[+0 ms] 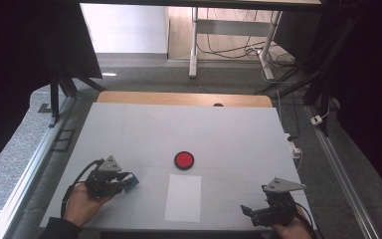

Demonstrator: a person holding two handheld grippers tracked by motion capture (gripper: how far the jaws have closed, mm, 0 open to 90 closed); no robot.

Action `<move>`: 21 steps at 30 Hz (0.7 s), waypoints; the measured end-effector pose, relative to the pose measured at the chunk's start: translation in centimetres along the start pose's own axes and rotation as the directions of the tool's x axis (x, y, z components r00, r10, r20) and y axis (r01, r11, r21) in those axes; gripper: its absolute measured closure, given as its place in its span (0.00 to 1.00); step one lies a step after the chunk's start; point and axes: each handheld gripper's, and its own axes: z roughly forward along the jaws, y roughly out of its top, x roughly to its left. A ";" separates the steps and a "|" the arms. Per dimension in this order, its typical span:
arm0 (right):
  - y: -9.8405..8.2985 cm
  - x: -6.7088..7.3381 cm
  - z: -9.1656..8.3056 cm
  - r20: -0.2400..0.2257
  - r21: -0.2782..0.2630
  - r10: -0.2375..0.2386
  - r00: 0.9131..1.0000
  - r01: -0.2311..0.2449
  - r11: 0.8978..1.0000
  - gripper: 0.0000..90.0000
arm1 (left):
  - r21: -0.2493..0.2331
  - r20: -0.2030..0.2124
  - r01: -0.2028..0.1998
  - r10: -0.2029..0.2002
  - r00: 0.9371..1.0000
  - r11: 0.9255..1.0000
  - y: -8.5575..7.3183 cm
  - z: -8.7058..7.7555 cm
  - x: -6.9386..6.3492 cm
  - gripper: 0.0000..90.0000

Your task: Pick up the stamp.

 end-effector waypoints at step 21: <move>0.0 0.0 0.0 -0.001 0.000 0.002 1.000 -0.002 1.000 0.01 | -0.117 0.108 -0.032 0.045 0.993 0.993 2.5 -1.9 -0.9 0.78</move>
